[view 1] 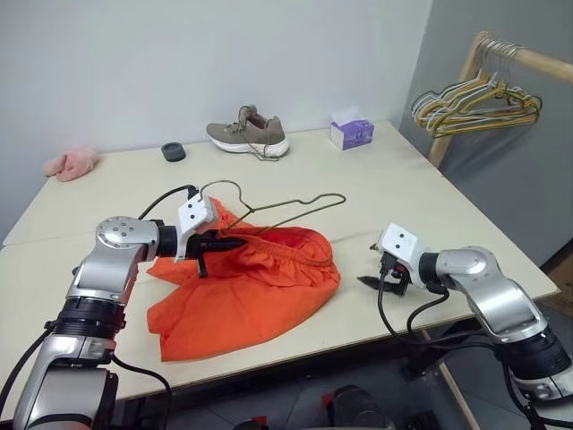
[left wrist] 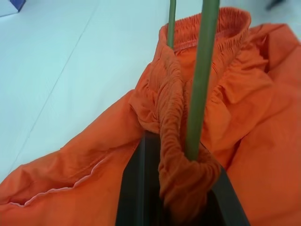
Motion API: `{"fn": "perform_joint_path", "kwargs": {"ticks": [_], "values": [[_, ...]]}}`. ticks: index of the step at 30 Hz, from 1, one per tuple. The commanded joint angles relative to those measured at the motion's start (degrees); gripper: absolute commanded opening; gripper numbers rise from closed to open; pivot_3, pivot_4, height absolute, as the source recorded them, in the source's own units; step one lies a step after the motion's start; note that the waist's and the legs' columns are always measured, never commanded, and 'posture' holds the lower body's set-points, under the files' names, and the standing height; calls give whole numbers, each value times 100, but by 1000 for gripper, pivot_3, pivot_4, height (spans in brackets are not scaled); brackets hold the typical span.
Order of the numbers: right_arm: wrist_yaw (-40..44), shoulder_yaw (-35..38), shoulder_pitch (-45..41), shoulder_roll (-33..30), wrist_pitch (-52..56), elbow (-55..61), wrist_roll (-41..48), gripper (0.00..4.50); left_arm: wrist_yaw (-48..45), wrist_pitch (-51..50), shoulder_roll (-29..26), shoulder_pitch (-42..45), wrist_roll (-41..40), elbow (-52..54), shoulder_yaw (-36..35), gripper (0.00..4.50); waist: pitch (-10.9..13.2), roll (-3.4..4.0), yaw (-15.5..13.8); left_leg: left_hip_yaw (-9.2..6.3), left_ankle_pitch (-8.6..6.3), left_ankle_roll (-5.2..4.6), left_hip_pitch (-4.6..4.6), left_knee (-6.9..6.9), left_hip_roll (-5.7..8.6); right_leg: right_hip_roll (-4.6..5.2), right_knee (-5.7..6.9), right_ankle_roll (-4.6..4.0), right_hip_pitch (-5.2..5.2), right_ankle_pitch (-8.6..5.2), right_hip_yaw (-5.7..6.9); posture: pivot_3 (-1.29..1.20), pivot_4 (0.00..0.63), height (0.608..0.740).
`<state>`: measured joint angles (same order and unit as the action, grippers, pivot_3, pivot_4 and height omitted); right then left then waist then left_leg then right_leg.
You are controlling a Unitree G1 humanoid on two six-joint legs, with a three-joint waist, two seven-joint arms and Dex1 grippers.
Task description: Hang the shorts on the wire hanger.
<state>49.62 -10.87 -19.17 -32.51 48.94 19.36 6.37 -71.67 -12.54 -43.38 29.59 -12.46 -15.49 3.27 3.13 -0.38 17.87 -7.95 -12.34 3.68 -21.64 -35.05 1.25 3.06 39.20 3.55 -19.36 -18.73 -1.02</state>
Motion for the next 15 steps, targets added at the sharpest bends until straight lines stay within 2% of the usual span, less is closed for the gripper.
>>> {"fn": "perform_joint_path", "kwargs": {"ticks": [1, 3, 8, 12, 15], "values": [[-474, 197, -72, 573, 987, 485, 490, 4458, -31, -71, -110, 77, -120, 233, -153, 0, -1, -1, 6, 1, 1, -2, 4, 0, 1, 0, 7, 0, 0, 0, -2, -305, 0, 740], [-863, 246, -155, 986, 1227, 282, 505, 4458, -70, -108, -123, 85, -123, 277, -121, 0, -1, -1, -11, 0, 4, -6, 9, -1, 4, 1, 18, 0, 1, 0, -1, -303, 0, 740], [-1313, 317, -361, 1535, 1459, -256, 654, 4458, -138, -196, -152, 81, -146, 365, -110, 0, -1, -1, -36, 0, 8, -11, 11, -2, 7, 4, 23, 2, 1, 1, -4, -302, 0, 740], [-1541, 184, -442, 1762, 1318, -693, 659, 4458, -212, -333, -174, 48, -212, 474, -143, 0, -1, -1, -31, 0, 8, -11, 9, 0, 6, 2, 22, 1, -2, 1, -4, -297, 0, 740], [-1750, 30, -442, 1800, 851, -905, 474, 3839, -222, -478, -247, -39, -301, 591, -238, 0, -1, -1, -29, 3, 8, -11, 5, 0, 7, 3, 21, 1, -6, 1, -9, -296, 0, 740]]}}
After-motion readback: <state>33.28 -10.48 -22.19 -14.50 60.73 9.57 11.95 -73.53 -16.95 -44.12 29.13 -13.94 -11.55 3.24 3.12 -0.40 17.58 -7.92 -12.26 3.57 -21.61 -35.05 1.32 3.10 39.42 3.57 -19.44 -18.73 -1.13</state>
